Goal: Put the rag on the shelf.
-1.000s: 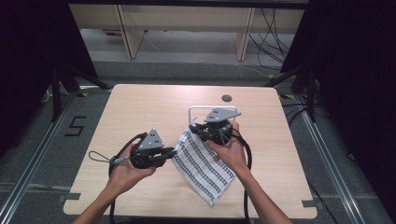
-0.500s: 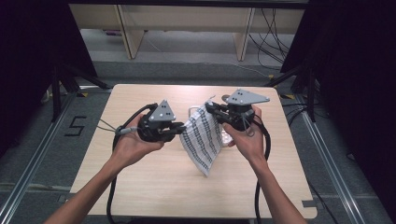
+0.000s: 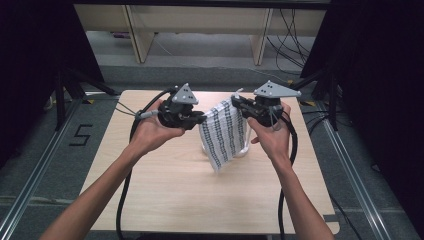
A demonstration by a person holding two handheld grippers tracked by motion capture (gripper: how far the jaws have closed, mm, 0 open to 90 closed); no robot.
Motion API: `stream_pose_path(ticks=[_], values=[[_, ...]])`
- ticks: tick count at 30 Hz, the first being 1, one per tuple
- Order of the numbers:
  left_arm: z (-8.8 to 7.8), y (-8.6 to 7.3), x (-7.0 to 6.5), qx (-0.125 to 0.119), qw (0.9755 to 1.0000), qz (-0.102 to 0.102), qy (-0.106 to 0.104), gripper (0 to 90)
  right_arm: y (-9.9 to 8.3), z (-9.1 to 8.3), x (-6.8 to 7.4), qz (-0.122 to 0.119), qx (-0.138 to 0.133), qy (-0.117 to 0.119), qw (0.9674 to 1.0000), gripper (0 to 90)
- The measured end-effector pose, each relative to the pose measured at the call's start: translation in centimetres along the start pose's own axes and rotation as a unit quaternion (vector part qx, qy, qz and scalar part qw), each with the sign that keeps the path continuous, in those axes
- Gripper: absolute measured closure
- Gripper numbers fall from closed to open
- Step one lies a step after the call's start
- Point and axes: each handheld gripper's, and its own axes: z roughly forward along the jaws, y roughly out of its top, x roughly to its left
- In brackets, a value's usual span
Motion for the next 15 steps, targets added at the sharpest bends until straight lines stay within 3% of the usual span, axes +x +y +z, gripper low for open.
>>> stream_pose_path(ticks=[2, 8, 15], values=[[0.6, 0.8, 0.5, -0.001, 0.9999, -0.011, 0.005, 82.0, 0.5, 0.1, -0.7, -0.003, 0.008, -0.018, 0.9998, 85.0], [1.7, 2.3, 1.9, -0.002, 0.9995, -0.027, 0.017, 81.9, 1.4, 0.1, -1.6, 0.002, 0.017, -0.042, 0.9990, 85.0], [2.3, 3.9, 3.2, 0.009, 0.9990, -0.025, 0.036, 82.0, 1.8, 0.6, -2.3, 0.008, 0.025, -0.052, 0.9983, 85.0]])
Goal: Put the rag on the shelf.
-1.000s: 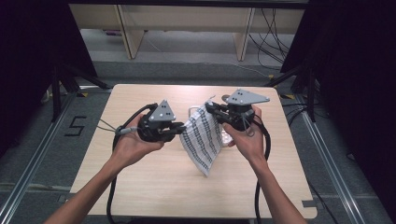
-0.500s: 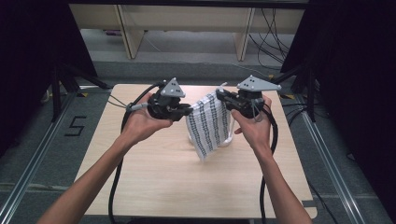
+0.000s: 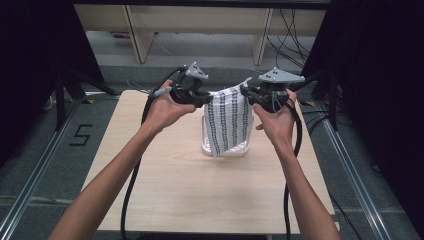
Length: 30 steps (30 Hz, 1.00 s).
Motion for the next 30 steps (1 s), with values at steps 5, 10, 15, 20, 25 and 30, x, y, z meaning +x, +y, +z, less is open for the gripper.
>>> stream_pose_path(ticks=[5, 10, 15, 20, 25, 30], values=[[0.4, 1.3, 1.0, 0.001, 0.9999, -0.005, 0.013, 82.1, 0.5, 0.7, -0.7, 0.009, 0.001, -0.010, 0.9999, 85.0], [1.1, 2.5, 1.8, -0.005, 0.9996, -0.012, 0.024, 82.1, 1.4, 1.4, -1.5, 0.015, 0.001, -0.018, 0.9997, 84.9], [1.9, 3.3, 2.5, -0.014, 0.9990, -0.023, 0.035, 82.1, 1.9, 2.5, -2.7, 0.021, 0.011, -0.024, 0.9994, 84.4], [2.8, 3.9, 3.0, -0.023, 0.9983, -0.036, 0.040, 82.1, 1.9, 3.5, -3.6, 0.036, 0.026, -0.025, 0.9987, 84.3], [3.4, 4.3, 3.4, -0.025, 0.9978, -0.046, 0.040, 82.1, 2.2, 3.6, -4.1, 0.042, 0.028, -0.030, 0.9983, 84.4], [3.6, 4.5, 3.7, -0.024, 0.9977, -0.049, 0.042, 82.1, 2.7, 3.9, -4.6, 0.043, 0.029, -0.033, 0.9981, 84.4]])
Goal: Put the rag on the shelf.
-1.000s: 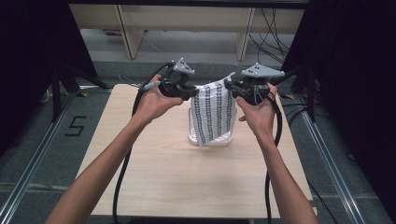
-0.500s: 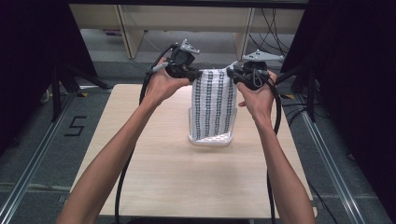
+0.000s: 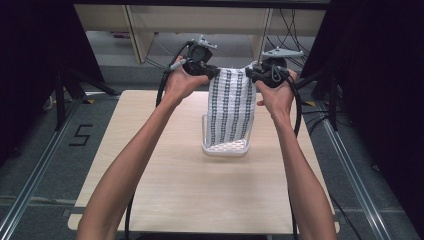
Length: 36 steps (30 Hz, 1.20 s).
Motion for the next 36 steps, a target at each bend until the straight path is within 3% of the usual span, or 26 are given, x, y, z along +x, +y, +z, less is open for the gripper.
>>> stream_pose_path(ticks=[9, 19, 25, 26, 36], values=[[1.0, -0.2, 0.8, 0.001, 0.9997, -0.022, 0.010, 81.7, 0.2, 1.4, -0.2, 0.009, 0.012, -0.001, 0.9999, 84.2], [2.5, -0.8, 0.9, 0.031, 0.9993, -0.017, 0.011, 80.4, -0.8, 3.0, -0.9, 0.019, 0.040, -0.002, 0.9990, 82.8], [3.3, -1.2, 1.0, 0.035, 0.9991, -0.019, 0.015, 79.9, -1.4, 3.7, -1.0, 0.021, 0.055, -0.006, 0.9982, 82.2], [3.5, -1.3, 0.9, 0.037, 0.9989, -0.025, 0.011, 79.8, -1.6, 3.9, -1.2, 0.012, 0.056, -0.005, 0.9984, 82.1], [5.5, -3.1, 1.4, 0.047, 0.9978, -0.045, 0.012, 79.9, -2.6, 5.2, -1.6, 0.026, 0.079, -0.006, 0.9965, 81.4]])
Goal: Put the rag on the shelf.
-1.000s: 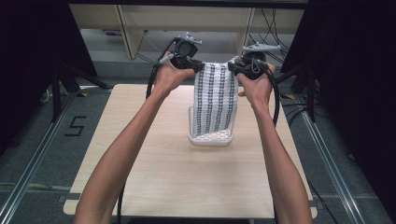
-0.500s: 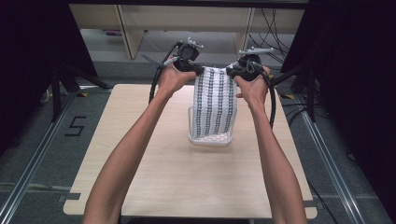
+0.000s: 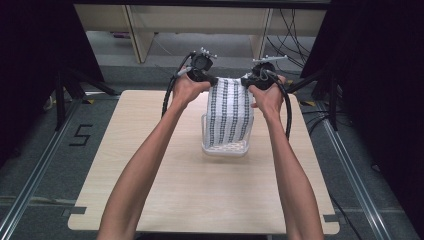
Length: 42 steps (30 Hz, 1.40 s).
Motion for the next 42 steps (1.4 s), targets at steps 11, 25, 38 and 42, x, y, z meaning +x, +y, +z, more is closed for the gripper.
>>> stream_pose_path(ticks=[11, 25, 38, 42], values=[[2.5, -2.3, -0.1, 0.028, 0.9995, -0.014, 0.003, 74.6, -1.0, 1.1, -0.6, -0.002, 0.030, -0.008, 0.9995, 72.9], [2.6, -2.7, -0.1, 0.058, 0.9977, -0.033, 0.009, 49.4, -1.4, 0.8, -0.6, 0.008, 0.043, -0.011, 0.9990, 65.6], [0.6, -3.3, 0.4, 0.045, 0.9980, -0.045, 0.002, 41.1, -1.4, -0.9, -0.7, -0.001, 0.025, 0.004, 0.9997, 60.5], [-0.5, -3.6, 0.6, 0.038, 0.9982, -0.046, -0.004, 39.7, -1.6, -1.7, -0.9, -0.012, 0.017, 0.007, 0.9997, 57.8]])
